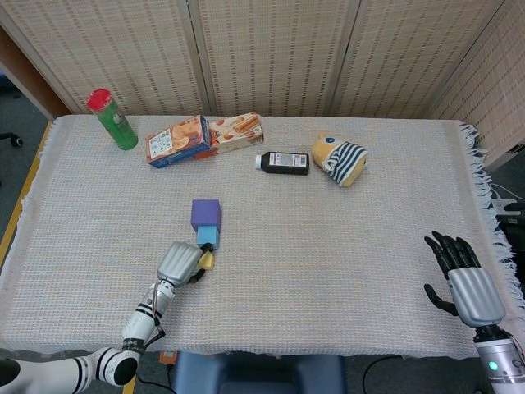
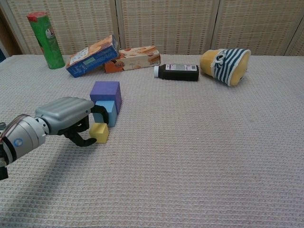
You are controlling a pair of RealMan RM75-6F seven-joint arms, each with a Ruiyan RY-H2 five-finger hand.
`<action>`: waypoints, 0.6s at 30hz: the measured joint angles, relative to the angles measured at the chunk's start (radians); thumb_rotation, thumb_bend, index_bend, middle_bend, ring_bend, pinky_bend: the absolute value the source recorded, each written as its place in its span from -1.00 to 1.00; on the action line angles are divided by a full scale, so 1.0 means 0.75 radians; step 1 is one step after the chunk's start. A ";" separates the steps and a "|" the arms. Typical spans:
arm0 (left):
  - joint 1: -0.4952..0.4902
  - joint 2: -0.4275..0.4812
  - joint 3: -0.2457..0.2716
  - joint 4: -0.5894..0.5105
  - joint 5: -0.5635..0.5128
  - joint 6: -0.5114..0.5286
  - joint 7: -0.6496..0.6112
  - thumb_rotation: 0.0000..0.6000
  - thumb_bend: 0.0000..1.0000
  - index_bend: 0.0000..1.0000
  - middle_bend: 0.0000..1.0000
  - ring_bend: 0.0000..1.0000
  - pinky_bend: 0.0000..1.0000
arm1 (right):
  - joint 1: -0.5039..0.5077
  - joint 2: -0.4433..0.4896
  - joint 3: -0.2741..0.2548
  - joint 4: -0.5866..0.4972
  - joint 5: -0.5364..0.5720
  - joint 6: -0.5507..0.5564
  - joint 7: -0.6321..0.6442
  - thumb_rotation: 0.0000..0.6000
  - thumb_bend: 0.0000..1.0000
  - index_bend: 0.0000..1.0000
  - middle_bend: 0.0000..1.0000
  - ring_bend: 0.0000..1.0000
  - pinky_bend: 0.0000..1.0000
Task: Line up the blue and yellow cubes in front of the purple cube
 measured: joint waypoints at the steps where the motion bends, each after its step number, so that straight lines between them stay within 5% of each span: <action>1: 0.001 0.001 0.001 -0.003 0.002 0.002 0.000 1.00 -0.35 -0.34 1.00 1.00 1.00 | 0.000 0.000 0.000 0.000 0.000 0.000 0.000 1.00 -0.79 -1.00 -1.00 -1.00 -1.00; 18: 0.093 0.083 0.095 -0.166 0.193 0.172 -0.040 1.00 -0.35 -0.27 1.00 1.00 1.00 | -0.006 0.002 -0.012 -0.008 -0.026 0.014 -0.001 1.00 -0.79 -1.00 -1.00 -1.00 -1.00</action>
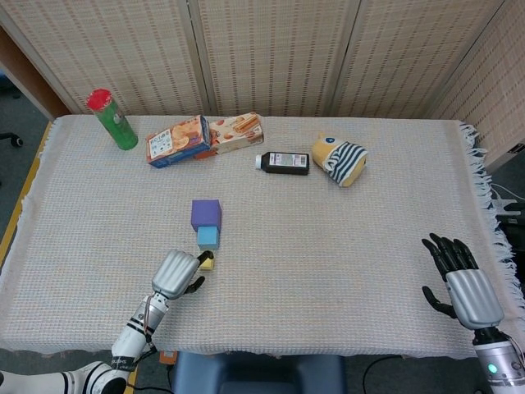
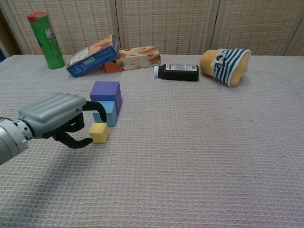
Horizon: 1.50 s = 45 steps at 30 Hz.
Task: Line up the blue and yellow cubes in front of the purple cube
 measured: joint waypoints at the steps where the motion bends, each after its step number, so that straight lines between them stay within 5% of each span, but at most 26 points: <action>1: 0.007 0.006 0.012 -0.009 0.006 0.001 -0.002 1.00 -0.35 -0.27 1.00 1.00 1.00 | 0.000 0.000 -0.001 0.000 -0.001 -0.001 0.000 1.00 -0.79 -1.00 -1.00 -1.00 -1.00; 21: -0.017 0.062 0.032 -0.053 -0.136 -0.205 0.052 1.00 -0.36 -0.45 1.00 1.00 1.00 | 0.004 -0.001 0.003 0.003 0.010 -0.009 -0.001 1.00 -0.79 -1.00 -1.00 -1.00 -1.00; 45: -0.043 0.034 -0.003 0.023 -0.200 -0.249 0.054 1.00 -0.37 -0.52 1.00 1.00 1.00 | 0.007 -0.001 0.005 -0.003 0.022 -0.023 -0.006 1.00 -0.79 -1.00 -1.00 -1.00 -1.00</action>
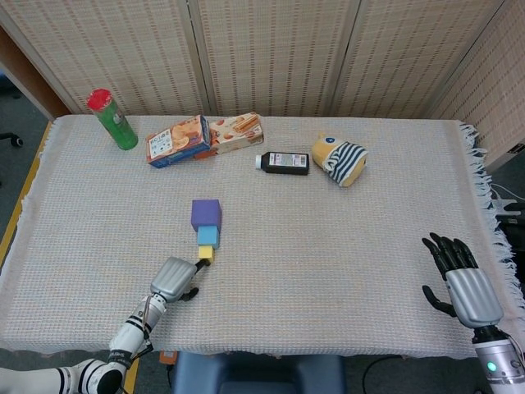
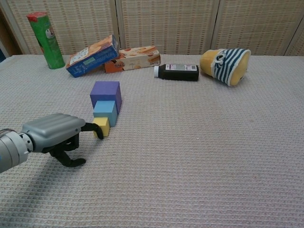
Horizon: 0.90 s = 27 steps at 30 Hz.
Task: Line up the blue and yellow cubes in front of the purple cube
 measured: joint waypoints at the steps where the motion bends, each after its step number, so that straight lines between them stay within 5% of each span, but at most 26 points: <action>1: -0.001 -0.001 -0.001 0.001 -0.001 0.000 0.001 1.00 -0.37 -0.53 1.00 1.00 1.00 | 0.000 0.000 0.000 0.000 0.001 0.000 0.000 1.00 -0.79 -1.00 -1.00 -1.00 -1.00; 27: 0.014 0.016 0.022 -0.057 0.037 0.057 0.023 1.00 -0.36 -0.49 1.00 1.00 1.00 | -0.006 0.005 -0.002 -0.005 -0.009 0.014 0.005 1.00 -0.79 -1.00 -1.00 -1.00 -1.00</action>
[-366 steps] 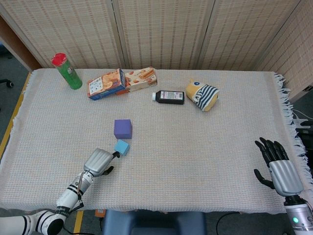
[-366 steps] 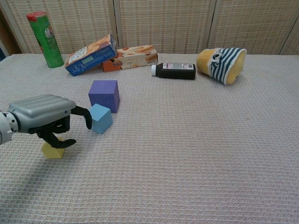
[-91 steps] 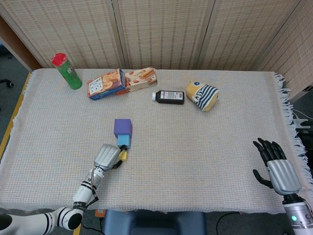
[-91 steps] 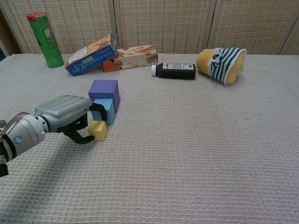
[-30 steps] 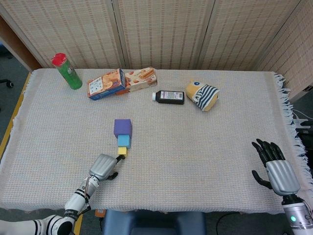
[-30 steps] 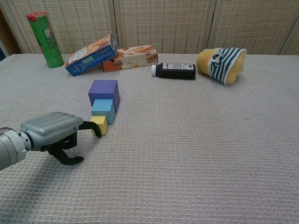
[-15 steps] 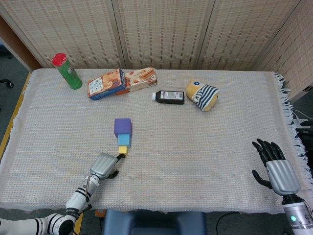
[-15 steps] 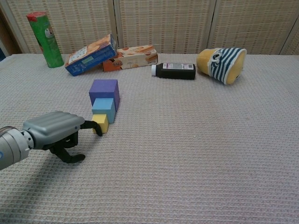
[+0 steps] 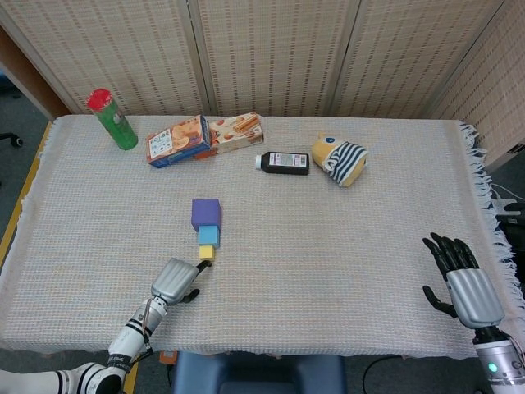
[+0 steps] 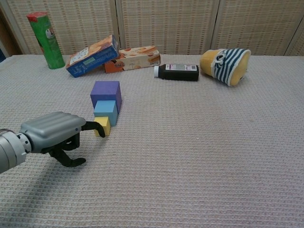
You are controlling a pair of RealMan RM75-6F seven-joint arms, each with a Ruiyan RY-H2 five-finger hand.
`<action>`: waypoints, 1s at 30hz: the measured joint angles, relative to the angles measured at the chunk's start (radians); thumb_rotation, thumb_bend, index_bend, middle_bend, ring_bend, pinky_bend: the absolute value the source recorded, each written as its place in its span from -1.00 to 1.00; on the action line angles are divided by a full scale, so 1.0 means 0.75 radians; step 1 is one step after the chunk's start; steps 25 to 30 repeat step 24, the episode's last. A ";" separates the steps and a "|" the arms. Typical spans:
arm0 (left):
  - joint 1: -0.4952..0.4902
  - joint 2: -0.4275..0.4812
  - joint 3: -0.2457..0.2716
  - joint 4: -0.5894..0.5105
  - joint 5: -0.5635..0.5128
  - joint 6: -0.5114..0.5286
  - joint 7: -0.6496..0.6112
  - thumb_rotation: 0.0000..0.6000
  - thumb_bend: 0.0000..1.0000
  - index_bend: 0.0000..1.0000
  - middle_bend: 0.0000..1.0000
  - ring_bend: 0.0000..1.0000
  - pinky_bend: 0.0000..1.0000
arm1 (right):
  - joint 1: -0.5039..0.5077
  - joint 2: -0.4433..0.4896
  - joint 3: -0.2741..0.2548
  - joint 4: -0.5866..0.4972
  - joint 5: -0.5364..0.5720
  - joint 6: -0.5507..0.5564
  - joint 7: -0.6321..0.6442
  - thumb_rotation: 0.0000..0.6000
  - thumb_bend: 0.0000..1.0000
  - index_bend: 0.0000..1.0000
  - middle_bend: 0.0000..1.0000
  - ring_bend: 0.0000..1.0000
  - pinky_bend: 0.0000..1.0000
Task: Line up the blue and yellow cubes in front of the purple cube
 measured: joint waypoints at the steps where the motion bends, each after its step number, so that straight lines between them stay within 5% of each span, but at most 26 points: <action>1: 0.002 0.004 0.002 -0.007 0.002 0.003 0.000 1.00 -0.36 -0.49 1.00 1.00 1.00 | -0.001 0.000 -0.001 0.000 -0.003 0.002 0.001 1.00 -0.79 -1.00 -1.00 -1.00 -1.00; 7: 0.046 0.086 0.023 -0.094 0.056 0.075 -0.040 1.00 -0.36 -0.53 1.00 0.92 1.00 | -0.004 0.003 -0.006 -0.001 -0.018 0.012 0.007 1.00 -0.79 -1.00 -1.00 -1.00 -1.00; 9: 0.086 0.139 0.035 -0.115 0.090 0.147 -0.086 1.00 -0.36 -0.66 0.65 0.45 0.76 | -0.007 0.005 -0.006 -0.001 -0.022 0.021 0.010 1.00 -0.79 -1.00 -1.00 -1.00 -1.00; 11: 0.129 0.195 0.051 -0.128 0.121 0.218 -0.157 1.00 -0.35 -0.84 -0.18 -0.32 0.08 | -0.012 0.006 -0.006 0.001 -0.026 0.033 0.012 1.00 -0.79 -1.00 -1.00 -1.00 -1.00; 14: 0.223 0.284 0.085 -0.127 0.178 0.328 -0.316 1.00 -0.34 -0.95 -0.79 -0.91 -0.59 | -0.015 -0.001 -0.004 0.005 -0.027 0.038 0.008 1.00 -0.79 -1.00 -1.00 -1.00 -1.00; 24: 0.633 0.427 0.163 0.025 0.414 0.959 -0.798 1.00 -0.31 -1.00 -1.00 -1.00 -0.74 | -0.007 -0.051 0.004 0.010 -0.021 0.029 -0.079 1.00 -0.79 -1.00 -1.00 -1.00 -1.00; 30: 0.633 0.427 0.163 0.025 0.414 0.959 -0.798 1.00 -0.31 -1.00 -1.00 -1.00 -0.74 | -0.007 -0.051 0.004 0.010 -0.021 0.029 -0.079 1.00 -0.79 -1.00 -1.00 -1.00 -1.00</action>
